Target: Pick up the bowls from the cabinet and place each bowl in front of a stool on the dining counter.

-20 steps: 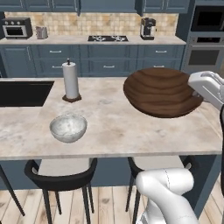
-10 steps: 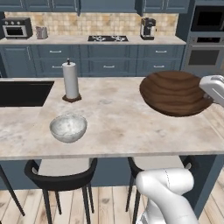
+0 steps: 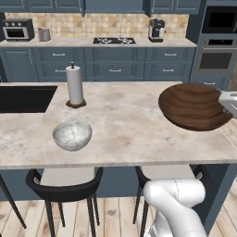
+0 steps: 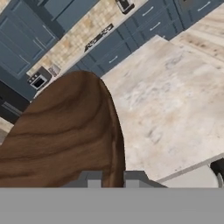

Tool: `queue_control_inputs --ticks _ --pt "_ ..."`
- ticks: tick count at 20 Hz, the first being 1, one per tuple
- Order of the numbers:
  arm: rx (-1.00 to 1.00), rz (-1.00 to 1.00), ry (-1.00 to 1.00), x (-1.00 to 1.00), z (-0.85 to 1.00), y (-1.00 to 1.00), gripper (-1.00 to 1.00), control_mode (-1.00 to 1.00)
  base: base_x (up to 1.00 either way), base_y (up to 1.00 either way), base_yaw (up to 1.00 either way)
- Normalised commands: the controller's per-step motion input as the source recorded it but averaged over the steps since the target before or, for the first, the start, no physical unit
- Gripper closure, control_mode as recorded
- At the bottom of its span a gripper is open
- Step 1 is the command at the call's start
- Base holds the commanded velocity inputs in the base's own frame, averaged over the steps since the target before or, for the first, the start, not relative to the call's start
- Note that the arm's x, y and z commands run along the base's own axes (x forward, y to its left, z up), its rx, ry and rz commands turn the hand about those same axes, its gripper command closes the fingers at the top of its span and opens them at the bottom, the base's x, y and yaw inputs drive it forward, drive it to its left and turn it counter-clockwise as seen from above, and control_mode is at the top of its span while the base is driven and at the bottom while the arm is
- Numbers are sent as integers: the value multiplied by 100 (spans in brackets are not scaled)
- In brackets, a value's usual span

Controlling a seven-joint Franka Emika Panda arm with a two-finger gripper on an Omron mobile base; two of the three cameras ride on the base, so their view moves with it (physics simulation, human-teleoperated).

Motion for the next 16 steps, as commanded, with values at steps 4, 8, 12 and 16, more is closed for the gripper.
queue_control_inputs --ticks 4,8,12,16 --pt "2 -4 0 15 -50 -19 100 -100 0 0 0" --pt "11 -2 4 22 -37 -21 100 -100 0 0 0" --pt "14 0 11 20 -25 -26 100 -100 0 0 0" --pt "4 0 7 13 -16 -13 100 -100 0 0 0"
